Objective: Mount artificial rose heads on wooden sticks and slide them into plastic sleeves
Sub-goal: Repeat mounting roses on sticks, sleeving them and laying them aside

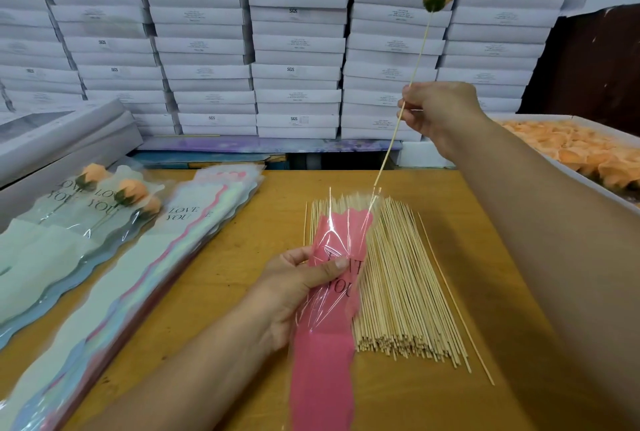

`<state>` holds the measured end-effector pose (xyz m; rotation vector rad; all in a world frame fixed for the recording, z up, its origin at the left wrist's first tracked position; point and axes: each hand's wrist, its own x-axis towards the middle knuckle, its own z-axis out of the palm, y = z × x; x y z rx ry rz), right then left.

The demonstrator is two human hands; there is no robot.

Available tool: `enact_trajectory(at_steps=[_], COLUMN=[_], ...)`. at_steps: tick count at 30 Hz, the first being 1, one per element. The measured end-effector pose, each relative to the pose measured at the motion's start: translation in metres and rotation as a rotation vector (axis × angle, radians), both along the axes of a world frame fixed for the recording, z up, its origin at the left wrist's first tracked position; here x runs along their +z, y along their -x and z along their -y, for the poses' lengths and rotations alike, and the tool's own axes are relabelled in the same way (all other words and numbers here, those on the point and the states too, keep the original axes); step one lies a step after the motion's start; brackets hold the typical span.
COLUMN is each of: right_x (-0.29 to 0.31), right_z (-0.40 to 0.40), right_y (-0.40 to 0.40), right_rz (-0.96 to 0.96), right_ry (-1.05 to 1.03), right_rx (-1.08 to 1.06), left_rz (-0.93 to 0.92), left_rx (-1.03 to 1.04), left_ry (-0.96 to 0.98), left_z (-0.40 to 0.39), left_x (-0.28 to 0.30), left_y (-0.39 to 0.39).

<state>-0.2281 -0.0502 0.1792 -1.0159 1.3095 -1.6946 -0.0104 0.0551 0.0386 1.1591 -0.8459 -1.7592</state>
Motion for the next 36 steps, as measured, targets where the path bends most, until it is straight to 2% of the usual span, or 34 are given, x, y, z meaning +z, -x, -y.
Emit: enact_trajectory(at_steps=[6, 25, 36], right_x=[-0.007, -0.059, -0.078], right_z=[0.002, -0.028, -0.038], right_y=[0.002, -0.032, -0.04], right_rz=[0.005, -0.15, -0.135], right_ry=[-0.032, -0.129, -0.26], right_rx=[-0.017, 0.328, 0.446], left_rz=[0.009, -0.041, -0.048], left_rx=[-0.001, 0.043, 0.024], left_ry=[0.0, 0.012, 0.017], left_z=[0.0, 0.001, 0.0], left_x=[0.001, 0.001, 0.002], left_y=[0.0, -0.001, -0.001])
